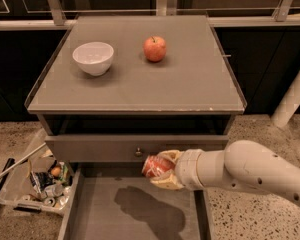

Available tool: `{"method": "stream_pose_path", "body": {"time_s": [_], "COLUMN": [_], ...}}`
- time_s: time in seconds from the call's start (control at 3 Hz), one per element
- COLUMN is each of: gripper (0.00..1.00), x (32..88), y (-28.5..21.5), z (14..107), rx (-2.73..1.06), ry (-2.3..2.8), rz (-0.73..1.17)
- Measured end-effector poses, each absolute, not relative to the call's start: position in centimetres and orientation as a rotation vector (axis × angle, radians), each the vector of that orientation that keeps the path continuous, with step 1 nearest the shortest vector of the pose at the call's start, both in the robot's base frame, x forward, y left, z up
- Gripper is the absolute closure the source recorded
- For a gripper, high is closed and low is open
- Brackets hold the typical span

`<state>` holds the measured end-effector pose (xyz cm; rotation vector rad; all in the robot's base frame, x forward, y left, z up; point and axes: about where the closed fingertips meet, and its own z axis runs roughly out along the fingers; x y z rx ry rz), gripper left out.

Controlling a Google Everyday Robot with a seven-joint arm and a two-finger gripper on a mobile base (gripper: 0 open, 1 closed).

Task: Place coke can into middle drawer

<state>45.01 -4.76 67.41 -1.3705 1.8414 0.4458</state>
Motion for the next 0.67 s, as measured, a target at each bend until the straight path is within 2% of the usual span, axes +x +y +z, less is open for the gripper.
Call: {"method": "stream_pose_path", "body": {"time_s": [0.67], "gripper": [1.00], "x": [44.3], "y": [-2.5], "z": [55.5], "rx": [-1.420], "ry": [1.755], "rz": [0.665]}}
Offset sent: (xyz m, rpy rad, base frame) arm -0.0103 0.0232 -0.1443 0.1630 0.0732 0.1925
